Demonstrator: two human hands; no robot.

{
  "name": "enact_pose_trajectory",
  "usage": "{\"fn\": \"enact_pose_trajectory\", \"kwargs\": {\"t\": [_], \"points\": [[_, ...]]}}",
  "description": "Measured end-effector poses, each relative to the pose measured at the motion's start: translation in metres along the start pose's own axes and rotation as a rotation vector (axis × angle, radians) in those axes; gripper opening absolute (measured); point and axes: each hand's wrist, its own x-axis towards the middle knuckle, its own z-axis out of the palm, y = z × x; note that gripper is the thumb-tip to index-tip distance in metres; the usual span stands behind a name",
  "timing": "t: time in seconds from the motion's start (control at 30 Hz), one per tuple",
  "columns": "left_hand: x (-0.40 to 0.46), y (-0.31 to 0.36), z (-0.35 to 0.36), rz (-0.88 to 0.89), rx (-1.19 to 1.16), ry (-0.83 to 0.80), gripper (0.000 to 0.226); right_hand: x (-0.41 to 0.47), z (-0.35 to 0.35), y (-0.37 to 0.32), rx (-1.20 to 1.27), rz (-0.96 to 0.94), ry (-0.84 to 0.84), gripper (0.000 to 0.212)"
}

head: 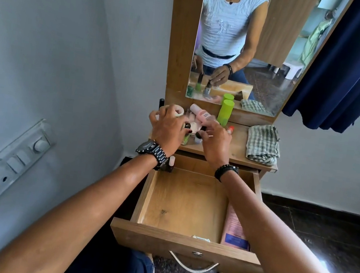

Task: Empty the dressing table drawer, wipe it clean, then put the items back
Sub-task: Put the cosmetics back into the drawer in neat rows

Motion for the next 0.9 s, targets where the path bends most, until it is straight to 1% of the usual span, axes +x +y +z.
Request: {"fn": "enact_pose_trajectory", "kwargs": {"t": [0.1, 0.2, 0.37, 0.5, 0.63, 0.77, 0.9], "points": [[-0.015, -0.013, -0.008, -0.020, -0.043, 0.027, 0.030, -0.018, -0.011, -0.001, 0.081, -0.039, 0.005, 0.016], [-0.036, -0.028, -0.012, -0.039, -0.102, 0.016, 0.031, -0.036, -0.017, 0.001, 0.165, -0.019, -0.065, 0.014], [-0.067, -0.049, 0.000, -0.100, -0.136, -0.082, 0.030, -0.059, 0.005, 0.017, 0.148, 0.084, -0.214, 0.012], [-0.076, -0.057, 0.019, -0.134, -0.105, -0.165, 0.028, -0.069, 0.030, 0.023, 0.110, 0.151, -0.302, 0.011], [-0.075, -0.058, 0.032, -0.139, -0.053, -0.219, 0.028, -0.070, 0.053, 0.028, 0.036, 0.176, -0.318, 0.007], [-0.072, -0.059, 0.043, -0.108, 0.001, -0.217, 0.026, -0.070, 0.065, 0.031, -0.017, 0.184, -0.305, 0.005], [-0.069, -0.061, 0.049, -0.120, 0.018, -0.218, 0.026, -0.069, 0.071, 0.030, -0.039, 0.159, -0.305, 0.005]]}}
